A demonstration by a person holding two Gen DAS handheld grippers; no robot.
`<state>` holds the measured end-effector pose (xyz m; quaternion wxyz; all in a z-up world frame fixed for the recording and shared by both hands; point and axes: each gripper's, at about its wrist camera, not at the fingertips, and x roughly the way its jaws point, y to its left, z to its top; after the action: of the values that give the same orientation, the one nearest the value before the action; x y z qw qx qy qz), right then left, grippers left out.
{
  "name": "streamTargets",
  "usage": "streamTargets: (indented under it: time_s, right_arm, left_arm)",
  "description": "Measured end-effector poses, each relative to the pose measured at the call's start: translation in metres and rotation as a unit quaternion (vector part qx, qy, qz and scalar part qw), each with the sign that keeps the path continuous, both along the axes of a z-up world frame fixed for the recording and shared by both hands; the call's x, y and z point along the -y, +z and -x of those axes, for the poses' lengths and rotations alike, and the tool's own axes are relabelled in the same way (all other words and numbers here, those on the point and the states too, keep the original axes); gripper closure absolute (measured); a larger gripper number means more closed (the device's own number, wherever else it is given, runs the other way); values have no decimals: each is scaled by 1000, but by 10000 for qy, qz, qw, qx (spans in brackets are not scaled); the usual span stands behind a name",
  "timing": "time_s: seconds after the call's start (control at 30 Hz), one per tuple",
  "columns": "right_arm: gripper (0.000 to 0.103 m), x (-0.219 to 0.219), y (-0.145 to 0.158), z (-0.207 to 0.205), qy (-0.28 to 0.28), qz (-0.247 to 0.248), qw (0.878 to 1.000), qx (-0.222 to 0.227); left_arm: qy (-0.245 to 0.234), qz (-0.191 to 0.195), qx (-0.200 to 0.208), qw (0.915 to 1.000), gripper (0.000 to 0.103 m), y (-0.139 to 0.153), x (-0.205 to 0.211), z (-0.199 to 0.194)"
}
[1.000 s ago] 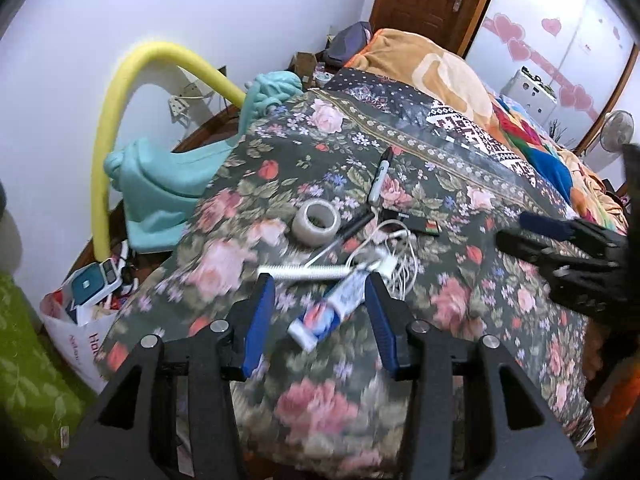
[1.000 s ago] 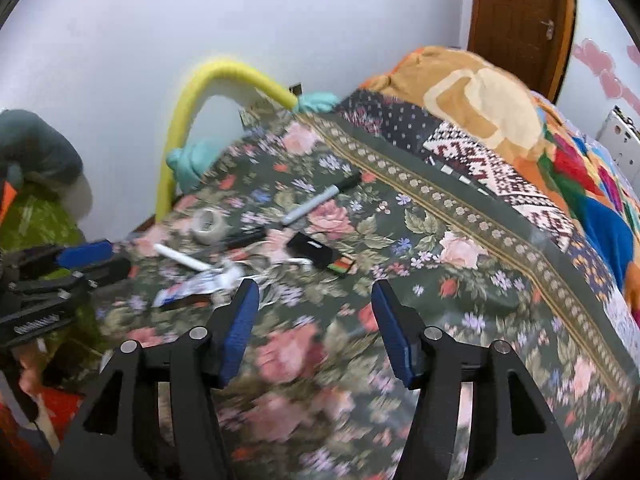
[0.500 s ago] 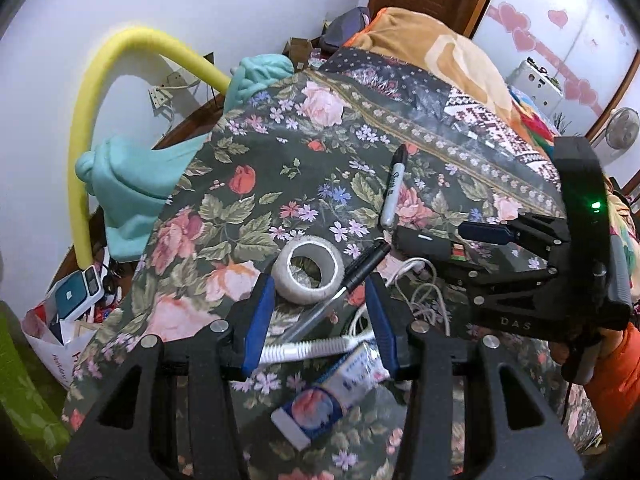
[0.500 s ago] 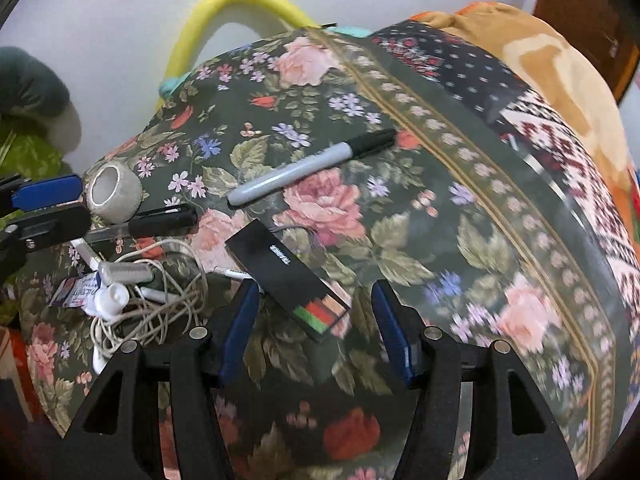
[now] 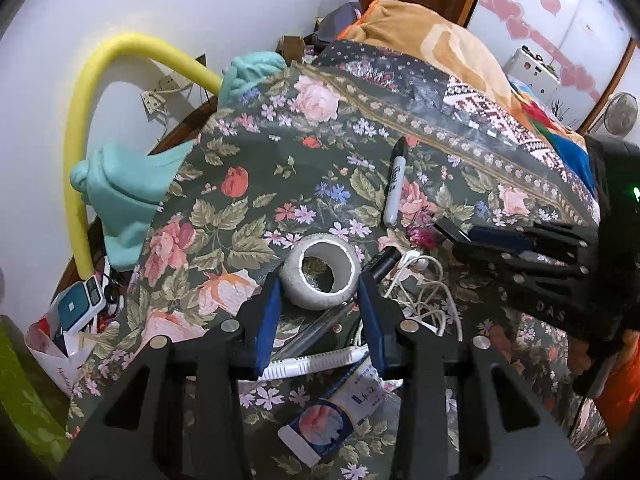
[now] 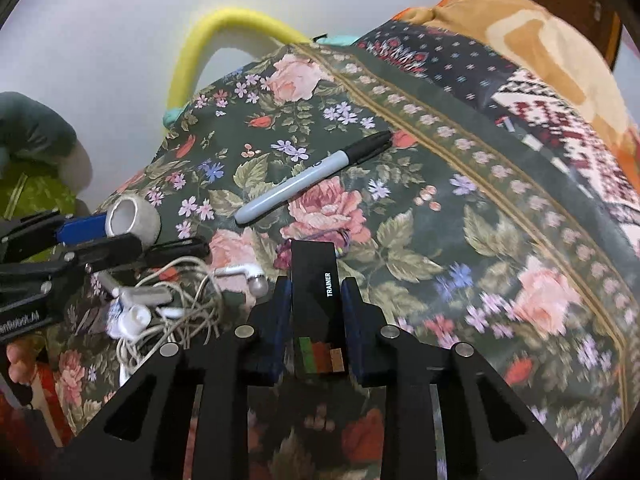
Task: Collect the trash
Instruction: 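Grasp the white tape roll with the left tool while the right tool grasps the black card, then carry the tape roll and card over the white bin and release both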
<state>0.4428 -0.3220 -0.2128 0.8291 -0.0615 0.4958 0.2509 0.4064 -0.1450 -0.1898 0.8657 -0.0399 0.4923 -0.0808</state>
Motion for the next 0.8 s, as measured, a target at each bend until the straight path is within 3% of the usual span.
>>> streamTargets:
  time_s: [0.3, 0.8]
  right_arm:
    - [80, 15, 39, 45, -426, 3, 9989, 197]
    - [80, -43, 122, 132, -348, -6, 9959, 838]
  left_arm:
    - [0, 55, 309, 9995, 65, 46, 1, 29]
    - [239, -194, 691, 9971, 66, 115, -29, 124]
